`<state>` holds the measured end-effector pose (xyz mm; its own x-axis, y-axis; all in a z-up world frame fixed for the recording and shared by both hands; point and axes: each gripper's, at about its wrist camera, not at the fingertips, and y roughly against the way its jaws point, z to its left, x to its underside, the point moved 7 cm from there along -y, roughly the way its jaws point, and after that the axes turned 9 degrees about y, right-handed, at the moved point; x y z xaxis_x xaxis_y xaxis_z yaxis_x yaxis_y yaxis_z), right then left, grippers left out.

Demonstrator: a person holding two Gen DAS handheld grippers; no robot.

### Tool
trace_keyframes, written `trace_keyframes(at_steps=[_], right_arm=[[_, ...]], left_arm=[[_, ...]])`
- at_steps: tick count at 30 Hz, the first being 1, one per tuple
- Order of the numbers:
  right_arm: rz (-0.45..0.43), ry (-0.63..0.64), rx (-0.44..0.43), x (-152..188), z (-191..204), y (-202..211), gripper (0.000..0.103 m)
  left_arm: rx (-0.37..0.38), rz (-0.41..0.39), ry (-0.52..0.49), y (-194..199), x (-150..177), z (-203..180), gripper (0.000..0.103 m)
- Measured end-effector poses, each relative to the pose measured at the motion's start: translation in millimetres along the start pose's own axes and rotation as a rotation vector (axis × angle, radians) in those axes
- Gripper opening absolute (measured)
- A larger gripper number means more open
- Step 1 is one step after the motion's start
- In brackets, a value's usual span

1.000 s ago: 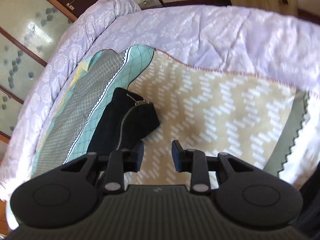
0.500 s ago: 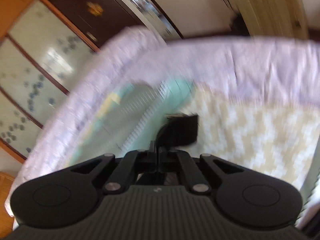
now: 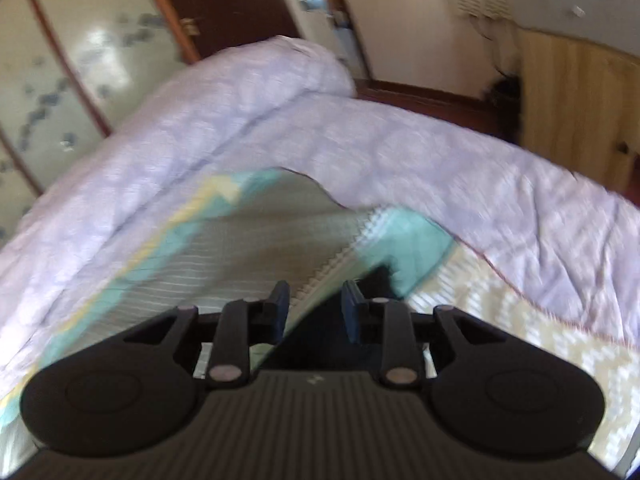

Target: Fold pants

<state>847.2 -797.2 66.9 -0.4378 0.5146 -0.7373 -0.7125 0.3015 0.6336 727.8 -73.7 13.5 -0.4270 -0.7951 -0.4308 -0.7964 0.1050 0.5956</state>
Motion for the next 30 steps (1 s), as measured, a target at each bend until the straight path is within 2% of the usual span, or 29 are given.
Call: trace_keyframes(at_steps=[2, 5, 8, 11, 14, 15, 16, 17, 18, 20, 21, 22, 23, 24, 25, 26, 28, 30], right_arm=[[-0.03, -0.054, -0.076, 13.3, -17.0, 0.7, 0.032], [-0.031, -0.054, -0.041, 29.9, -45.5, 8.0, 0.032], [0.003, -0.124, -0.03, 44.6, -73.2, 0.2, 0.035], [0.029, -0.195, -0.042, 57.0, -77.7, -10.3, 0.047], [0.036, -0.167, -0.048, 61.5, -62.3, -28.9, 0.048], [0.056, -0.149, -0.059, 63.5, -55.3, -37.0, 0.036], [0.091, -0.118, -0.054, 67.0, -47.1, -45.6, 0.017], [0.1, -0.077, 0.0, 67.9, -41.7, -49.0, 0.005], [0.073, -0.056, 0.038, 63.6, -37.9, -46.5, 0.005], [-0.086, -0.121, 0.016, 42.0, -46.2, -24.2, 0.005], [-0.138, -0.146, 0.009, 33.4, -53.4, -16.2, 0.005], [-0.136, -0.146, 0.048, 28.2, -63.0, -14.7, 0.006], [-0.081, -0.125, 0.13, 27.8, -74.5, -20.9, 0.014], [-0.012, -0.108, 0.195, 32.0, -84.2, -28.0, 0.034], [0.077, -0.104, 0.232, 39.5, -95.4, -35.8, 0.039], [0.088, -0.115, 0.224, 42.7, -103.5, -33.9, 0.037], [0.009, -0.153, 0.195, 39.0, -112.1, -17.9, 0.045], [-0.044, -0.113, 0.228, 30.8, -104.8, -6.2, 0.045]], left_arm=[[-0.007, 0.003, 0.005, -7.6, 0.7, 4.9, 0.006], [-0.012, 0.002, 0.01, -9.6, 1.9, 8.6, 0.006], [-0.022, 0.004, -0.001, -10.0, 2.9, 8.1, 0.006], [-0.025, -0.001, -0.012, -9.2, 1.8, 4.6, 0.006], [-0.032, -0.006, -0.029, -9.9, 2.5, 1.5, 0.006], [-0.035, -0.008, -0.035, -10.5, 3.2, 0.8, 0.006], [-0.04, -0.01, -0.041, -11.6, 4.6, 0.1, 0.006], [-0.041, -0.01, -0.042, -13.0, 5.4, -0.5, 0.006], [-0.04, -0.009, -0.041, -14.1, 6.1, -0.8, 0.006], [-0.034, -0.004, -0.046, -17.4, 8.6, -3.0, 0.006], [-0.031, 0.008, -0.053, -21.4, 11.4, -4.8, 0.006], [-0.027, 0.027, -0.062, -27.2, 14.8, -6.1, 0.006], [-0.033, 0.038, -0.074, -31.9, 18.9, -7.3, 0.006], [-0.041, 0.044, -0.085, -35.5, 22.5, -8.3, 0.006], [-0.041, 0.048, -0.091, -38.0, 25.5, -8.9, 0.006], [-0.036, 0.051, -0.09, -39.1, 26.9, -9.3, 0.006], [-0.026, 0.052, -0.082, -38.1, 28.5, -9.0, 0.006], [-0.02, 0.053, -0.077, -36.3, 27.4, -9.0, 0.006]])
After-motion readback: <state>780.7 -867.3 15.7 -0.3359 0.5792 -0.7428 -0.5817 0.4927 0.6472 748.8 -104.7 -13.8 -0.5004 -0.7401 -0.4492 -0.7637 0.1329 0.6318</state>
